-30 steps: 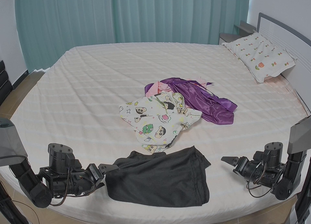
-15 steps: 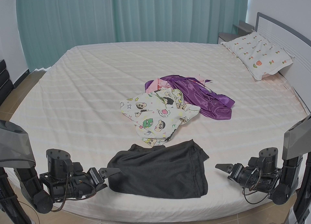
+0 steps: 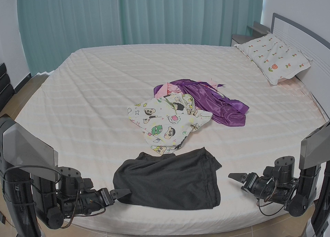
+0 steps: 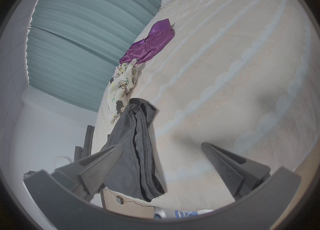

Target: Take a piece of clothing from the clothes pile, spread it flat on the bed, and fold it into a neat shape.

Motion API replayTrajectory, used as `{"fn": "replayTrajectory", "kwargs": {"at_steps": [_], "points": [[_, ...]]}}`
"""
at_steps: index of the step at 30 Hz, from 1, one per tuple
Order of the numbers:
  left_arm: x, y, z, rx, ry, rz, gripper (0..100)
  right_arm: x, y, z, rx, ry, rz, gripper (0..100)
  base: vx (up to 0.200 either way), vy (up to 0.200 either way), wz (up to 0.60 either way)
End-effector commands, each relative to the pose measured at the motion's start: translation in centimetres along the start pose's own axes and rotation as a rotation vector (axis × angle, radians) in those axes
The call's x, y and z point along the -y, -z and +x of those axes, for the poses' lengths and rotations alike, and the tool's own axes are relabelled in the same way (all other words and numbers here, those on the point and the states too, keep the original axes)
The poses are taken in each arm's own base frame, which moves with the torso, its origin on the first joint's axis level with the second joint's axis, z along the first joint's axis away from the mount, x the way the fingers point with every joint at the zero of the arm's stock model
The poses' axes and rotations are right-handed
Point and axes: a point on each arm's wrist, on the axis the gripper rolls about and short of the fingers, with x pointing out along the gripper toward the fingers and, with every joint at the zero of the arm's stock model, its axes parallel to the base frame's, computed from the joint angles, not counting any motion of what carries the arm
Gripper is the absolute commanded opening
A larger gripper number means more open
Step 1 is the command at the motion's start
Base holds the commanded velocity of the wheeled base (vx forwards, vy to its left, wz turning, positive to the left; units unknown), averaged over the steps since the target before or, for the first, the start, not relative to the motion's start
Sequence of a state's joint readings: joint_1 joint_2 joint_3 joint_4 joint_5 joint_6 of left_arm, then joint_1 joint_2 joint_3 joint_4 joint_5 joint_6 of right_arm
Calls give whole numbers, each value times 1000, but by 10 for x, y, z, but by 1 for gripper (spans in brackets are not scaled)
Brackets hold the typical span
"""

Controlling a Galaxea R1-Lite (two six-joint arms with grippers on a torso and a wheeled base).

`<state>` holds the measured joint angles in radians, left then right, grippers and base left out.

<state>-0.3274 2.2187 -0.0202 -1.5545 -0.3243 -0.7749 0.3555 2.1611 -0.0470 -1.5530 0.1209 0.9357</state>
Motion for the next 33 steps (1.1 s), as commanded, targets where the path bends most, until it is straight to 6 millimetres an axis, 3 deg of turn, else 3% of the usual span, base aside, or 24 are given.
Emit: {"fn": "replayTrajectory", "kwargs": {"at_steps": [1, 7, 8, 25, 33], "points": [[-3, -2, 6, 10, -3, -7, 100, -1, -1, 1, 6, -9, -1, 100, 0, 0, 0], [-1, -5, 5, 15, 20, -10, 100, -1, -1, 1, 6, -9, -1, 100, 0, 0, 0], [1, -5, 4, 16, 25, -6, 0, -1, -1, 1, 6, -9, -1, 100, 0, 0, 0], [12, -2, -11, 19, 63, -30, 0, 0, -1, 0, 7, -6, 0, 100, 0, 0, 0], [15, -1, -21, -40, 62, -100, 0, -11, 4, 6, -9, -54, -26, 100, 0, 0, 0]]}}
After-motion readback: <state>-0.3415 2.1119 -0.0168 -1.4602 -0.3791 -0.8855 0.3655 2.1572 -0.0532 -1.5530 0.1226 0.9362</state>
